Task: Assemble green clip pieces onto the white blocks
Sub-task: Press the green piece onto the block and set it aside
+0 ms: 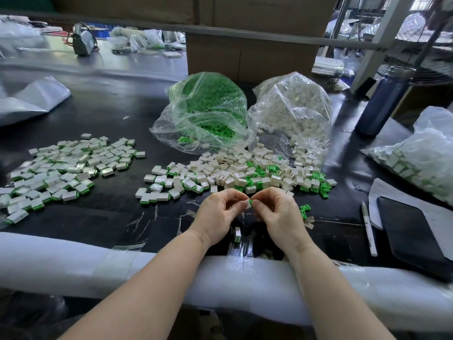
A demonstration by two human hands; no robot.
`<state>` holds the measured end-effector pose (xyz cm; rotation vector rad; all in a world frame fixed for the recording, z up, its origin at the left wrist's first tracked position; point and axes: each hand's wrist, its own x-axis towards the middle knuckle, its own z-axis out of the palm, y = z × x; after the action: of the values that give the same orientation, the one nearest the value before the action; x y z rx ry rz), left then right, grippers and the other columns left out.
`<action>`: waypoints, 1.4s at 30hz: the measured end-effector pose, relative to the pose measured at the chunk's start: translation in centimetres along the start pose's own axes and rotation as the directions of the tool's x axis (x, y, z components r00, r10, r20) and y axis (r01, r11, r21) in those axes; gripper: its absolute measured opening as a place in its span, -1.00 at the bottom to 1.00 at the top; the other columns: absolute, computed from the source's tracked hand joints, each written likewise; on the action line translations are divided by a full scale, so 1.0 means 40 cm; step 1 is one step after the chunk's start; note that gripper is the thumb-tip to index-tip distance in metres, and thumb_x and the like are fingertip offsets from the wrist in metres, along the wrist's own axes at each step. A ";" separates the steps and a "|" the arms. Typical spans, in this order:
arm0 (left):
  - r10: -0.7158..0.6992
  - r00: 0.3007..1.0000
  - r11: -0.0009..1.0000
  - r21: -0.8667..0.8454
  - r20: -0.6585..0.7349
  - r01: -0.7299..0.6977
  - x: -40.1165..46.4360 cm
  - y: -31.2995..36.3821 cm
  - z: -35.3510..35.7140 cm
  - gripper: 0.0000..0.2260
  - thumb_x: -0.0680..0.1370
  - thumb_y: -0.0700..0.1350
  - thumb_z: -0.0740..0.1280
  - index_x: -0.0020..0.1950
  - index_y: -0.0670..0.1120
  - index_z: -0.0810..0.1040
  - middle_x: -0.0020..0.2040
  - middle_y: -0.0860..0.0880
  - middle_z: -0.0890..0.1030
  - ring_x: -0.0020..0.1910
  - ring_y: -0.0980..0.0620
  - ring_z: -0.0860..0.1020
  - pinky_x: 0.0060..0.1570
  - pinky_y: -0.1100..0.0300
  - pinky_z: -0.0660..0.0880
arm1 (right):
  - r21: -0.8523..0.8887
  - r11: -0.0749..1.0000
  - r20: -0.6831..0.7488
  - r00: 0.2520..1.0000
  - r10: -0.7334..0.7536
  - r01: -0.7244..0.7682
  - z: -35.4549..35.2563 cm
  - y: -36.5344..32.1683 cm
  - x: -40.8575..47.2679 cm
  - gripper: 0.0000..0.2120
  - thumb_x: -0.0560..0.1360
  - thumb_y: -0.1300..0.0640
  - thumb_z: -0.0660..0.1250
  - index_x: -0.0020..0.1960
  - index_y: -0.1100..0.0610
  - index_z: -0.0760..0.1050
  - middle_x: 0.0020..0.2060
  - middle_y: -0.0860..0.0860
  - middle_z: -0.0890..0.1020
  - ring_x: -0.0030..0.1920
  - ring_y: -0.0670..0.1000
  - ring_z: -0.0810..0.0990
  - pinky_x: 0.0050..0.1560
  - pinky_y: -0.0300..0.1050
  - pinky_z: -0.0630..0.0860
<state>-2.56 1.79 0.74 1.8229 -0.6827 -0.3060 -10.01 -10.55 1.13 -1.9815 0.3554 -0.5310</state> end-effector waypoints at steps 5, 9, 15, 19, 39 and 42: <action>-0.002 1.000 0.999 0.043 0.009 0.002 0.004 -0.005 0.003 -0.94 0.52 -0.13 0.36 -0.05 0.00 0.59 -0.10 -0.02 0.65 -0.04 0.04 0.60 0.12 0.10 0.50 | -0.191 0.979 0.014 0.997 -0.072 0.073 0.007 0.000 -0.003 -0.92 0.53 0.24 0.30 -0.11 0.10 0.49 -0.25 -0.06 0.60 -0.19 -0.05 0.57 -0.12 -0.17 0.51; 0.004 1.000 0.999 0.037 0.011 -0.005 0.003 -0.003 0.001 -0.92 0.53 -0.12 0.34 -0.06 0.06 0.56 -0.15 0.01 0.61 -0.09 0.04 0.58 0.08 0.12 0.51 | -0.196 0.973 -0.012 0.991 -0.131 0.126 0.006 -0.004 -0.006 -0.92 0.52 0.25 0.31 -0.11 0.11 0.51 -0.31 -0.09 0.58 -0.27 -0.13 0.54 -0.24 -0.32 0.44; -0.005 1.000 0.999 -0.051 0.026 0.006 0.001 0.003 -0.002 -0.93 0.53 -0.17 0.33 -0.03 -0.03 0.58 -0.16 0.02 0.63 -0.11 0.11 0.59 0.06 0.25 0.51 | 0.026 0.998 0.007 0.998 -0.065 0.065 0.003 -0.009 -0.005 -0.90 0.51 0.31 0.30 -0.03 0.15 0.53 -0.30 -0.04 0.58 -0.31 -0.23 0.52 -0.25 -0.40 0.43; 0.003 0.999 0.998 -0.058 0.034 -0.001 -0.001 0.008 -0.002 -0.90 0.51 -0.22 0.34 0.00 -0.15 0.62 -0.15 0.00 0.63 -0.20 0.25 0.56 -0.07 0.46 0.45 | 0.048 0.999 0.030 0.999 -0.022 0.020 0.003 -0.009 -0.004 -0.84 0.51 0.32 0.30 0.03 0.13 0.51 -0.33 -0.05 0.55 -0.36 -0.23 0.47 -0.28 -0.40 0.40; 0.015 1.000 1.000 0.003 0.016 -0.015 0.003 0.002 0.003 -0.89 0.52 -0.19 0.34 -0.06 0.01 0.60 -0.13 0.05 0.64 -0.06 0.09 0.59 0.10 0.21 0.49 | 0.156 0.986 0.032 0.998 0.051 -0.056 0.004 -0.004 0.004 -0.87 0.53 0.27 0.29 -0.13 0.07 0.47 -0.35 0.01 0.58 -0.43 -0.19 0.51 -0.37 -0.31 0.47; 0.013 1.000 1.000 -0.001 0.019 -0.013 0.003 0.000 0.004 -0.90 0.52 -0.19 0.34 -0.05 -0.01 0.61 -0.14 0.07 0.63 -0.08 0.11 0.58 0.07 0.28 0.48 | 0.132 0.989 0.001 0.998 0.067 -0.066 0.009 0.002 0.006 -0.82 0.57 0.25 0.21 -0.14 0.03 0.48 -0.31 -0.01 0.59 -0.34 -0.10 0.55 -0.33 -0.24 0.51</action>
<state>-2.55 1.61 0.71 1.8165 -0.7068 -0.3154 -9.61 -10.44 0.95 -1.8353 0.3782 -0.5030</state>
